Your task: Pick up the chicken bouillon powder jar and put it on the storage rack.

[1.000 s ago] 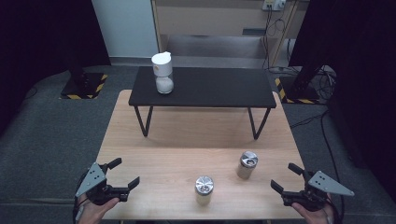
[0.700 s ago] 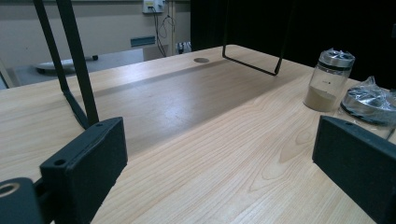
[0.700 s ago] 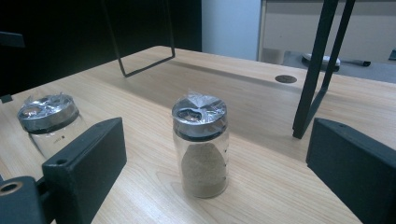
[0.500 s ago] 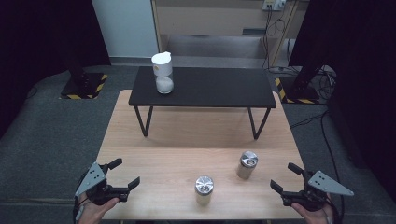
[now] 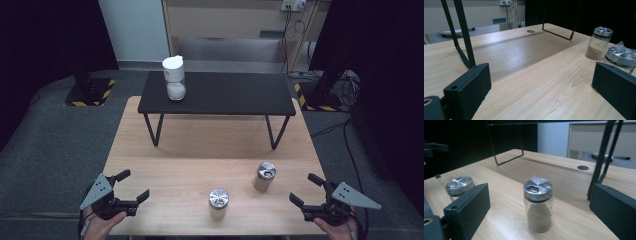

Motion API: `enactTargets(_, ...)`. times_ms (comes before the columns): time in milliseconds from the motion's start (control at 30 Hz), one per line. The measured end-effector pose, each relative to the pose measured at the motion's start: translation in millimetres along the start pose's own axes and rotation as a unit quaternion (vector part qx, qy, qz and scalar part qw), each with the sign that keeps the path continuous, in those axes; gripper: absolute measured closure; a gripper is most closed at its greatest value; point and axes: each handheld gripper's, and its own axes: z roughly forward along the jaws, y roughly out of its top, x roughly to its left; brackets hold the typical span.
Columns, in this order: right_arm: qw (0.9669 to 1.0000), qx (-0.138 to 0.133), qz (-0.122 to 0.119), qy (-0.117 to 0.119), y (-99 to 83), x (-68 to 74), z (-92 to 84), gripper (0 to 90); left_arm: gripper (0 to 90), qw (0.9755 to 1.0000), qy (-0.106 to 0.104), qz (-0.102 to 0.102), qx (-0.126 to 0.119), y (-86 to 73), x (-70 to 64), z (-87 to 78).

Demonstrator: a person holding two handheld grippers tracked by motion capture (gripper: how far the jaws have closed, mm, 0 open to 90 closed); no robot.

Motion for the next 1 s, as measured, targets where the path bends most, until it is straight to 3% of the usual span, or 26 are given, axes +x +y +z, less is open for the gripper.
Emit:
enactTargets(467,0.9982,0.013,-0.027,0.052,18.9,7.4,15.1,2.4,0.1,1.0,-0.003,0.003,0.003,0.6,-0.1,0.6)
enactTargets(767,0.9952,0.019,-0.044,0.086,32.9,12.9,30.7,2.3,0.2,1.0,-0.003,0.007,0.005,1.3,-0.9,0.9)
enactTargets(1000,0.9925,0.024,-0.045,0.112,34.1,15.5,46.6,2.4,0.2,1.0,-0.002,0.008,0.004,1.3,-1.2,0.2)
